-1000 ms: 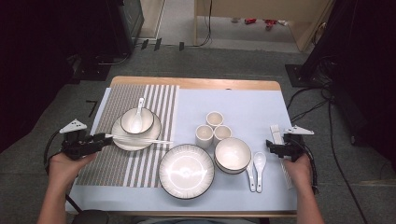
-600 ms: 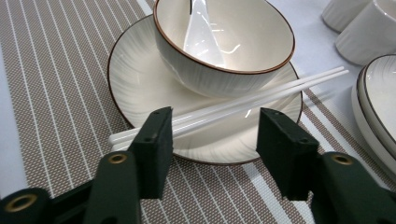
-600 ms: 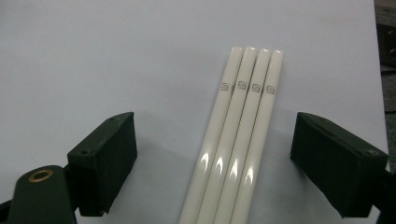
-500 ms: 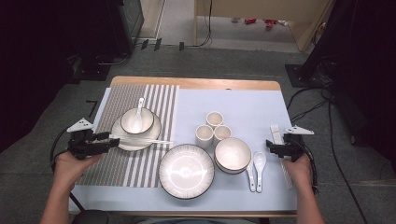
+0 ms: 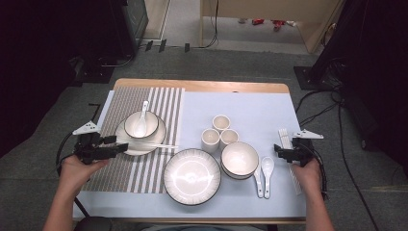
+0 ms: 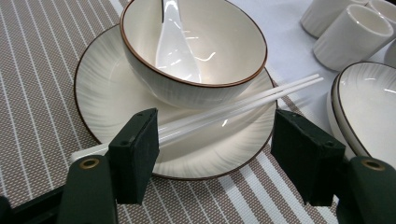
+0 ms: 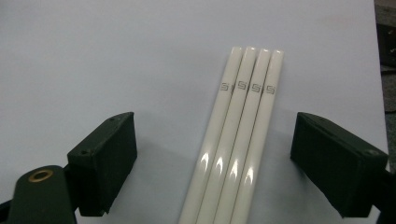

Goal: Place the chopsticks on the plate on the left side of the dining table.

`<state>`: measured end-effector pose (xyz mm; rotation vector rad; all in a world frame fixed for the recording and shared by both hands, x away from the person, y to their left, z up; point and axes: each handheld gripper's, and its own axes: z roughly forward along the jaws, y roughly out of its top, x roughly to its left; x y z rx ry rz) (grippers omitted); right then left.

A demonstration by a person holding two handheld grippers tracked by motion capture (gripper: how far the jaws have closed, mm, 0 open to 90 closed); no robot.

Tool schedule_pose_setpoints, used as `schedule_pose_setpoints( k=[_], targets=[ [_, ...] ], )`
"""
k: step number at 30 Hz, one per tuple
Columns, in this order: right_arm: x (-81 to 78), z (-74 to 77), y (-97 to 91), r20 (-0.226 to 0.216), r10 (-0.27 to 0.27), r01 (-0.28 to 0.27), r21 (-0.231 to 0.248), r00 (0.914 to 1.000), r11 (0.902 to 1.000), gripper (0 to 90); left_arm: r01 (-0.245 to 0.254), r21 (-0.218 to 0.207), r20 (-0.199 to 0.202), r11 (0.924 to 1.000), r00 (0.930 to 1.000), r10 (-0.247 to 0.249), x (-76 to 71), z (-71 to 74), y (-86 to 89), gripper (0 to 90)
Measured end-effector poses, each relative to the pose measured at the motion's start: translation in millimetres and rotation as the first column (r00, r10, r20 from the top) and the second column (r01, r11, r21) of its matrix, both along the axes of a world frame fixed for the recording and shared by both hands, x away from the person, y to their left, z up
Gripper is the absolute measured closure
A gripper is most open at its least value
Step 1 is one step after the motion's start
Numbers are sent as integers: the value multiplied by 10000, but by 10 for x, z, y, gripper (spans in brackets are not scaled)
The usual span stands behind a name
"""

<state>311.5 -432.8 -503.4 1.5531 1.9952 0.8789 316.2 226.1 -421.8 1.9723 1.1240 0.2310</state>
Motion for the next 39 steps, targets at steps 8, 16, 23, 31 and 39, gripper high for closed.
schedule_pose_setpoints(
  k=[8,16,23,31,39],
  targets=[
    [0,0,0,-1,-2,2,1,10000,10000,142,198,-188,-109,9996,9997,-200,-1,42,-90,330],
    [0,0,0,-2,-1,1,-1,10000,10000,142,509,-214,-59,9985,9987,-510,2,71,-183,334],
    [0,0,-1,0,-1,1,2,10000,10000,142,720,-61,72,9974,9974,-719,1,97,-278,334],
    [0,0,-1,-1,2,-2,1,10000,10000,142,922,-37,111,9957,9957,-922,1,109,-363,335],
    [0,0,0,-3,0,0,-3,10000,10000,142,1086,26,152,9941,9940,-1086,-8,111,-438,339]
  ],
)
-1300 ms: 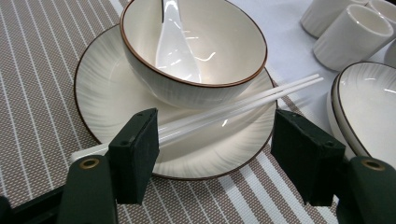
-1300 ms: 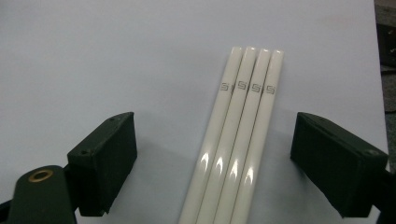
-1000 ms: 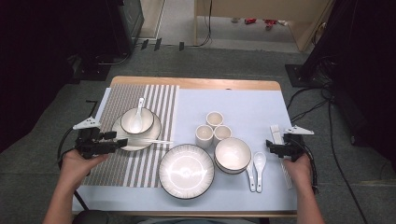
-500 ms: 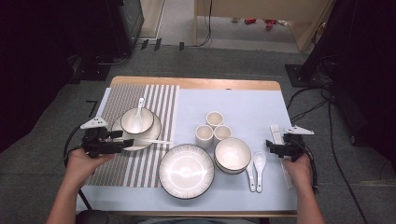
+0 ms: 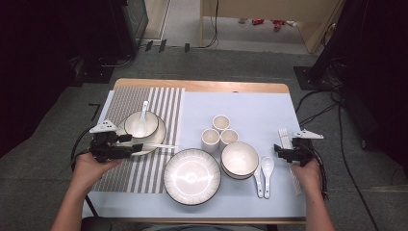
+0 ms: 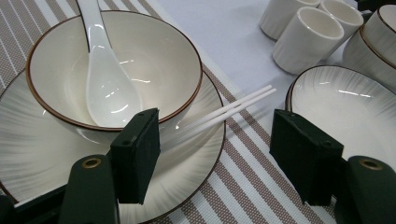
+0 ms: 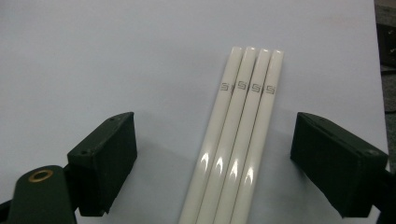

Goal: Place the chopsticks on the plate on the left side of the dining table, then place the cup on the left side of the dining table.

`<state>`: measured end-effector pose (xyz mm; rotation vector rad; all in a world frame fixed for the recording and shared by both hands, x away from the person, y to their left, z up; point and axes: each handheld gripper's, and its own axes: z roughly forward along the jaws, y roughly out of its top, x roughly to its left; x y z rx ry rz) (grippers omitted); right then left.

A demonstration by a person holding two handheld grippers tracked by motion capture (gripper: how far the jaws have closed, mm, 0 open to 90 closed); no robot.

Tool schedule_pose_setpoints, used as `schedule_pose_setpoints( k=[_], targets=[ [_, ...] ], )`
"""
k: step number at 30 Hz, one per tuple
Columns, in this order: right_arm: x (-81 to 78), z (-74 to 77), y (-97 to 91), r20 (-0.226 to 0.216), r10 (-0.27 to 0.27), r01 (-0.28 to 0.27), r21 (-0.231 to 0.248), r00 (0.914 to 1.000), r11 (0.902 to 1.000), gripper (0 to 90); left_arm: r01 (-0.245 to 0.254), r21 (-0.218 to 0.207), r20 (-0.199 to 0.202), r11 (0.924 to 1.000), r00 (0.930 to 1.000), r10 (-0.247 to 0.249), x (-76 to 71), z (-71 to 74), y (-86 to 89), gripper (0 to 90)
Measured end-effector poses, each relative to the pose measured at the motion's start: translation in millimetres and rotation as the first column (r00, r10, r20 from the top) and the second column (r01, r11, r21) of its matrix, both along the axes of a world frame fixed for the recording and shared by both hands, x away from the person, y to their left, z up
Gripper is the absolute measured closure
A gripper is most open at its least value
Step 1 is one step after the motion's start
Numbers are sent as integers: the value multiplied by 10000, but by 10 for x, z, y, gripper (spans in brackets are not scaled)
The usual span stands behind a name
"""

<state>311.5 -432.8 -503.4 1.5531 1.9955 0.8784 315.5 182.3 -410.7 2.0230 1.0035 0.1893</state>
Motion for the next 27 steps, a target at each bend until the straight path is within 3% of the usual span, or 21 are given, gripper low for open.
schedule_pose_setpoints(
  k=[21,27],
  targets=[
    [0,0,0,1,-1,1,-1,10000,10000,142,530,35,-152,9986,9985,-530,54,3,-148,334],
    [-1,0,0,0,2,-2,-6,10000,10000,142,428,96,54,9990,9991,-429,67,1,-167,340]
  ],
)
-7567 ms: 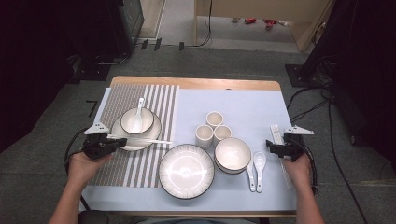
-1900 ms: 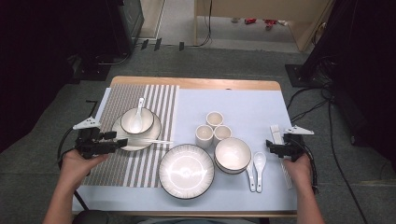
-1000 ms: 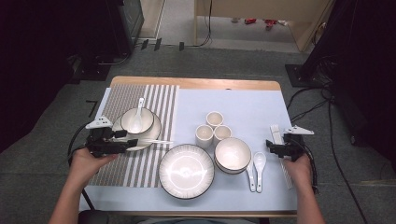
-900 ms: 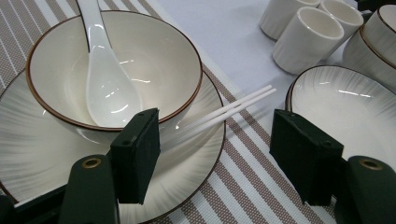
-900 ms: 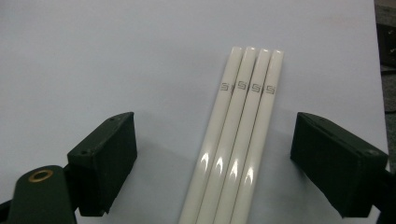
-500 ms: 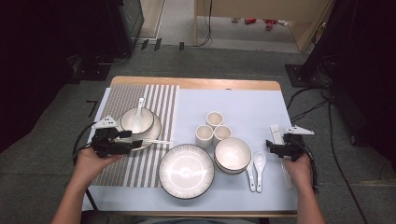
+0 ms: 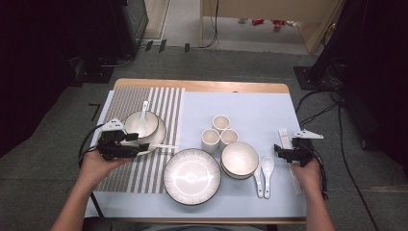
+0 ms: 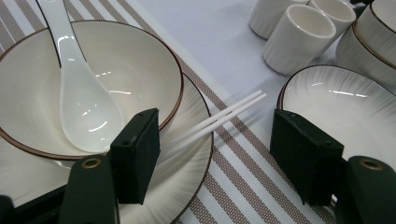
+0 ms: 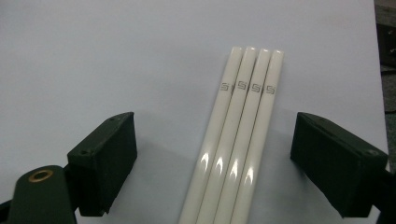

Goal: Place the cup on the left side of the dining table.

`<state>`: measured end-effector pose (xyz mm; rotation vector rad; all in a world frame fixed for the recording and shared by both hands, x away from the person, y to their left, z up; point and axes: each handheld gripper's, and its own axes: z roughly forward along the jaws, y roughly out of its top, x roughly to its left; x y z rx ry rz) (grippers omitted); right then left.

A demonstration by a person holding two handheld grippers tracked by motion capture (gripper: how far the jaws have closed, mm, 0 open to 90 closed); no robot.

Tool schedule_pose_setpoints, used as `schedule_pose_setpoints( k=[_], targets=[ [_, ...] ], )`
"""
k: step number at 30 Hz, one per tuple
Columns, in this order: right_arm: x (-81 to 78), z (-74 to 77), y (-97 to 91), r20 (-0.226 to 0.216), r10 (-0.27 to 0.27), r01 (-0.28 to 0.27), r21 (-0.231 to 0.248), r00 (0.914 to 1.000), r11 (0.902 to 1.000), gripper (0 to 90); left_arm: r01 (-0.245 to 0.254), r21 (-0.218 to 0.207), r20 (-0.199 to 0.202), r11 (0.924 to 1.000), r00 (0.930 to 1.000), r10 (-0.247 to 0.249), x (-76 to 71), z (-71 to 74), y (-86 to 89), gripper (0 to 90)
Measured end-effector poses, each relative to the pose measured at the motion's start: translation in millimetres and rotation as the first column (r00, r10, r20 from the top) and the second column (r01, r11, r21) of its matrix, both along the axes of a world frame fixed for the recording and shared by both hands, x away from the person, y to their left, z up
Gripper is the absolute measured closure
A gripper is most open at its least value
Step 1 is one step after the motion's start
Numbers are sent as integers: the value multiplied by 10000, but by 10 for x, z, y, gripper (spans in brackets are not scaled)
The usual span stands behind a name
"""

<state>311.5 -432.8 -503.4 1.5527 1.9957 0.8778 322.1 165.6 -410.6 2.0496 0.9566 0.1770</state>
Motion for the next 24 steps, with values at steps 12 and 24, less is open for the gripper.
schedule_pose_setpoints(
  k=[12,24],
  targets=[
    [0,0,0,2,1,-1,2,10000,10000,142,384,9,-72,9993,9992,-384,108,64,-149,341],
    [0,0,0,1,-1,1,1,10000,10000,142,830,160,-159,9964,9964,-827,178,49,-261,341]
  ],
)
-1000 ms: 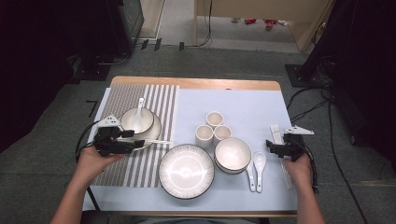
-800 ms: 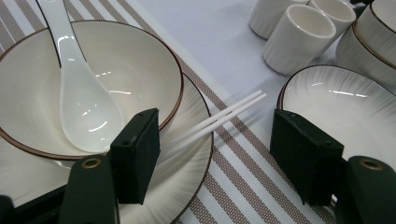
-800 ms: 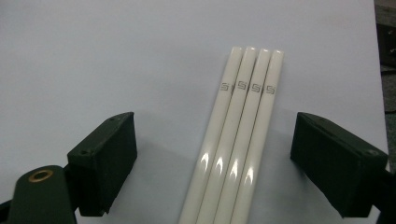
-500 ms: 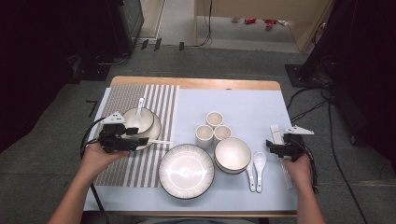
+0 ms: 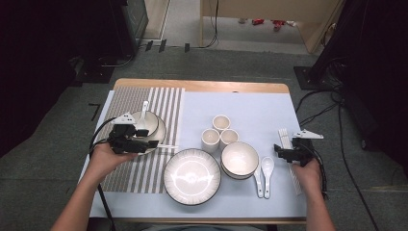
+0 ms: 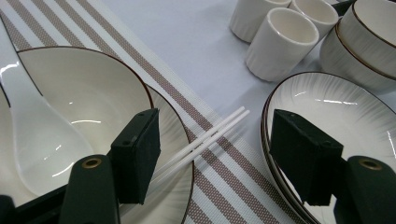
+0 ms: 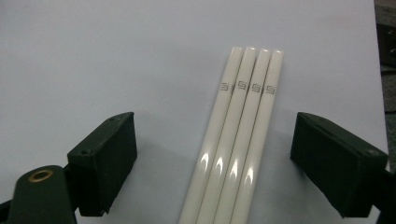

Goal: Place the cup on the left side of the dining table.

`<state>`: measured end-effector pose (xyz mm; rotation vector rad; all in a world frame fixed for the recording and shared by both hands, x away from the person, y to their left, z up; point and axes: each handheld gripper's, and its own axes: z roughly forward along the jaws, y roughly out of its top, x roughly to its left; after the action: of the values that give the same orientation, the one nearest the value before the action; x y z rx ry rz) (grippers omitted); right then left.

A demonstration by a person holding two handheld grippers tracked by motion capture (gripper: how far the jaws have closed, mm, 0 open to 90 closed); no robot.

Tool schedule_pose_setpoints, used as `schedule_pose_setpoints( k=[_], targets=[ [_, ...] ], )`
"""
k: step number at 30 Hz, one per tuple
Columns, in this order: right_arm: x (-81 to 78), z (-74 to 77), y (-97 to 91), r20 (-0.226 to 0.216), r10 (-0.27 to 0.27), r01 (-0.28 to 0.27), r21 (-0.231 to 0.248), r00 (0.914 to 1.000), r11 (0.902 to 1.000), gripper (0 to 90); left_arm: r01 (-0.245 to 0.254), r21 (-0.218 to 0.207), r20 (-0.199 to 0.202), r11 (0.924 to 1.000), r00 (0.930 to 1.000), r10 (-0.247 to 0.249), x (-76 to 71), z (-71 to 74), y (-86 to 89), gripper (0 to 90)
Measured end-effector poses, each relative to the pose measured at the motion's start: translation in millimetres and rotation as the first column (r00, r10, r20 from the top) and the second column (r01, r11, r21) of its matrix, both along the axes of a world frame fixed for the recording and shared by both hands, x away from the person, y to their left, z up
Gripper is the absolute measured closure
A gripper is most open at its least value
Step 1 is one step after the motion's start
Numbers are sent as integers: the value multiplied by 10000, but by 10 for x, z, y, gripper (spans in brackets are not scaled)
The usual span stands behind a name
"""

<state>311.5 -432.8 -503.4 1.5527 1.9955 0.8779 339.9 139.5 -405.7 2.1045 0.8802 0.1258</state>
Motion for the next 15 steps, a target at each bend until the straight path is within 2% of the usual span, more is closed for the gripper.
schedule_pose_setpoints(
  k=[15],
  targets=[
    [0,0,0,3,-1,1,1,10000,10000,142,200,-81,1,9998,9998,-200,93,17,-41,346]
  ],
)
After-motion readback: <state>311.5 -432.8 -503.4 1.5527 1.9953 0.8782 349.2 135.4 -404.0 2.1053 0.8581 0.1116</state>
